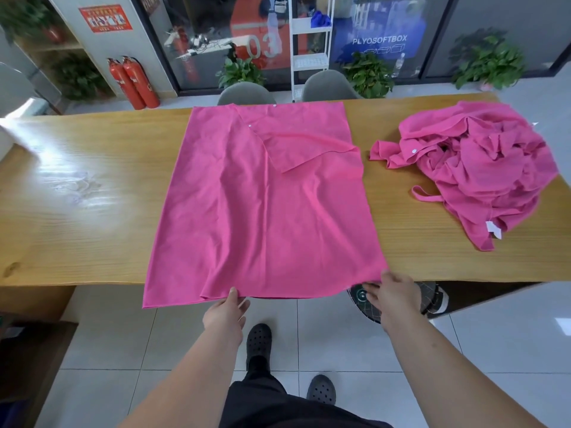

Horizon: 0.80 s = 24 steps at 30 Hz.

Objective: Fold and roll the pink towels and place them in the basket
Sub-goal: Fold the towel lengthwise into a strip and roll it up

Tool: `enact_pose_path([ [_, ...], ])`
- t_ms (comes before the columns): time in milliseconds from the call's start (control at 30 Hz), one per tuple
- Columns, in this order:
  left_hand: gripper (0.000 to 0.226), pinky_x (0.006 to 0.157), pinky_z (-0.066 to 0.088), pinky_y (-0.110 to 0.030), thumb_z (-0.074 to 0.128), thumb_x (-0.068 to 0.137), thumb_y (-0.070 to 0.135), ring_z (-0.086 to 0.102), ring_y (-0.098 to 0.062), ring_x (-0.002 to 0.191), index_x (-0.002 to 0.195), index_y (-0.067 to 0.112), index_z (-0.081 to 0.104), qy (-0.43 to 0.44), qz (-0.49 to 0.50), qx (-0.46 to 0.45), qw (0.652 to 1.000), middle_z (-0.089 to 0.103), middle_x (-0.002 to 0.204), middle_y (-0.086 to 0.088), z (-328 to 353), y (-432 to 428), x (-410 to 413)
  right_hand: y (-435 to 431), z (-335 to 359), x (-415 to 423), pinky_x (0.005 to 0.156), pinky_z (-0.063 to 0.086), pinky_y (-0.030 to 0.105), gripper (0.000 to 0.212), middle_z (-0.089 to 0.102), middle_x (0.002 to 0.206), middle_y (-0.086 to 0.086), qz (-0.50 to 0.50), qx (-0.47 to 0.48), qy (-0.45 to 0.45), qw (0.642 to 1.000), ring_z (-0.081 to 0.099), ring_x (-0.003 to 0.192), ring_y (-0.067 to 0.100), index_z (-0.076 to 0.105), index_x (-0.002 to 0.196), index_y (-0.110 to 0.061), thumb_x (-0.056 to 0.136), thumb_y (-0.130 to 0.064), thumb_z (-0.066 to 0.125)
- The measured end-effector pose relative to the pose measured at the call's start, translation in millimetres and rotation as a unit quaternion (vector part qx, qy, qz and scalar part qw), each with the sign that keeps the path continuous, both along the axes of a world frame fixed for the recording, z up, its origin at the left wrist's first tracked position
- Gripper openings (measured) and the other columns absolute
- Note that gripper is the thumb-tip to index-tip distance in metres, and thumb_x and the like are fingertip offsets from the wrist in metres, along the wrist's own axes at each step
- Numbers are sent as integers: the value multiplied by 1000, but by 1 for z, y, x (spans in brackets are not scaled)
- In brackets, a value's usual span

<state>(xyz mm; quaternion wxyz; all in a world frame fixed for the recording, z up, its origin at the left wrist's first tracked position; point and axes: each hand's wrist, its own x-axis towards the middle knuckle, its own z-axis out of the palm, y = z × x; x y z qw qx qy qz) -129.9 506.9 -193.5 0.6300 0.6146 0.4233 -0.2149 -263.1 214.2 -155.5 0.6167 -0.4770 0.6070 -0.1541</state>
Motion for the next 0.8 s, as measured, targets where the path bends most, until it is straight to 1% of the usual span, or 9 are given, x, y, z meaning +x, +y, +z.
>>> enact_pose_path([
  [100,14,82,56,-35,70,103,28,77,-18,95,106,15,67,-44,13,-22,999,79,105,-1,2,4,-1,6,42,14,77,58,35,16,71,101,-4,89,-232,-54,967,73,87,18,58,109,-30,107,-45,54],
  [167,14,84,56,-36,68,104,29,77,-18,96,109,17,66,-65,9,-37,997,79,107,0,5,3,-5,9,51,11,71,51,20,16,66,96,-7,99,-287,-63,951,68,83,12,52,113,-25,110,-40,48],
  [200,14,84,57,-36,68,104,30,77,-18,96,110,17,65,-62,3,-38,997,79,107,0,6,3,-8,9,45,6,67,50,18,18,66,96,-5,82,-268,-46,959,68,81,12,50,116,-21,112,-37,45],
  [267,16,83,58,-37,70,103,29,78,-18,94,110,16,65,-40,-12,-33,999,80,106,-1,3,2,-12,9,17,-4,69,59,30,25,71,104,9,-11,-96,-52,994,76,83,23,52,124,-13,114,-33,41],
  [367,23,86,59,-39,64,106,23,78,-20,95,126,12,63,-4,-31,-53,998,77,114,-4,0,7,-12,10,-18,-17,79,62,38,30,73,113,19,-99,101,-76,987,77,91,30,61,126,-5,114,-26,43],
  [467,29,91,58,-39,61,107,23,75,-26,108,134,11,61,9,-45,-84,995,72,122,-5,0,18,-11,21,-28,-24,97,59,42,33,74,107,13,-65,154,-85,982,75,102,29,57,132,-6,112,-31,49],
  [567,30,81,62,-40,76,99,30,79,-24,97,122,13,69,19,-21,-82,996,76,117,-4,0,34,-5,39,-30,-20,112,49,47,36,74,115,13,-28,186,-89,978,72,110,31,58,129,-7,110,-37,54],
  [633,36,77,62,-39,79,95,35,79,-24,95,122,12,70,21,-9,-85,996,77,117,-6,-1,45,2,52,-32,-12,115,47,48,31,73,123,14,-15,206,-92,974,72,110,31,60,127,-10,109,-35,57],
  [800,53,85,61,-42,84,89,41,77,-25,101,119,2,65,10,12,-84,996,76,113,-10,-2,83,28,99,-30,21,110,50,47,35,71,128,15,3,240,-104,965,74,108,32,56,139,-13,107,-27,62],
])
